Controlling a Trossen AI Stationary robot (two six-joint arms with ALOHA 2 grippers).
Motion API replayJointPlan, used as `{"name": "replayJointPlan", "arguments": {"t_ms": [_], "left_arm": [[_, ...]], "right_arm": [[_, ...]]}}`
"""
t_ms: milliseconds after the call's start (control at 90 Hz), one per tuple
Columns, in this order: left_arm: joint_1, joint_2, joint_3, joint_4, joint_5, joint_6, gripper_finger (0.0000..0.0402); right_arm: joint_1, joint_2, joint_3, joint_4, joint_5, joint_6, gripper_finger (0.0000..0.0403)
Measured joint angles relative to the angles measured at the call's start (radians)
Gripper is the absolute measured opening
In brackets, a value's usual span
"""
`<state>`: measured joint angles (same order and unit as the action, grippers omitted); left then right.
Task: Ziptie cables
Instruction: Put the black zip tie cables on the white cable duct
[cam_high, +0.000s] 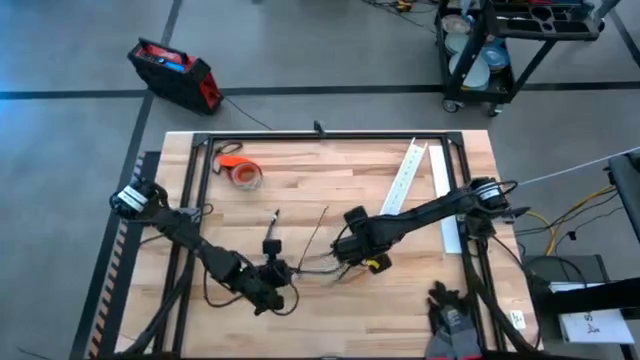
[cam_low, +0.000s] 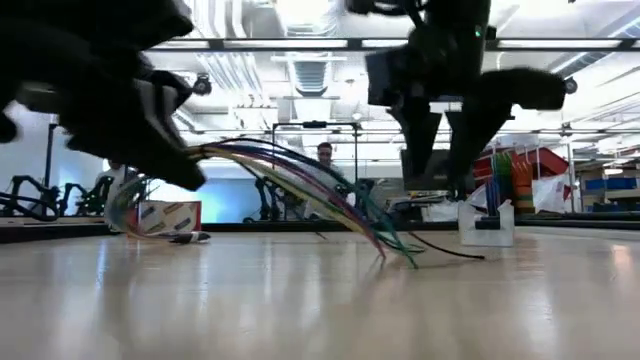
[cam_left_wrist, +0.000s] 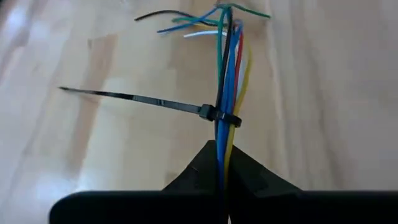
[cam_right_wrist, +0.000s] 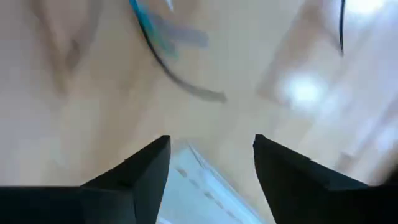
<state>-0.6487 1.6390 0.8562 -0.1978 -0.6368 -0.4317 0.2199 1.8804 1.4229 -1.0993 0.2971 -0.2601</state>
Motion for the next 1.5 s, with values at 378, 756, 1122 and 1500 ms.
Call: {"name": "replayJointPlan", "arguments": {"t_ms": [378,756,1122,1500], "left_arm": [[-0.109,0.000,0.000,0.008,0.000,-0.133,0.0000],[-0.143,-0.005,0.115,-0.160,0.111,-0.206,0.0000],[-0.179,-0.006,0.293,-0.464,0.187,-0.311,0.0000],[-0.181,-0.019,0.375,-0.616,0.236,-0.380,0.0000]], "right_arm": [[-0.161,0.003,-0.181,0.051,0.016,-0.139,0.0161],[-0.122,0.003,-0.157,0.290,-0.121,-0.128,0.0009],[-0.135,0.037,-0.020,0.647,-0.138,-0.207,0.0002],[-0.179,0.260,0.186,0.775,-0.214,-0.253,0.0001]]}}
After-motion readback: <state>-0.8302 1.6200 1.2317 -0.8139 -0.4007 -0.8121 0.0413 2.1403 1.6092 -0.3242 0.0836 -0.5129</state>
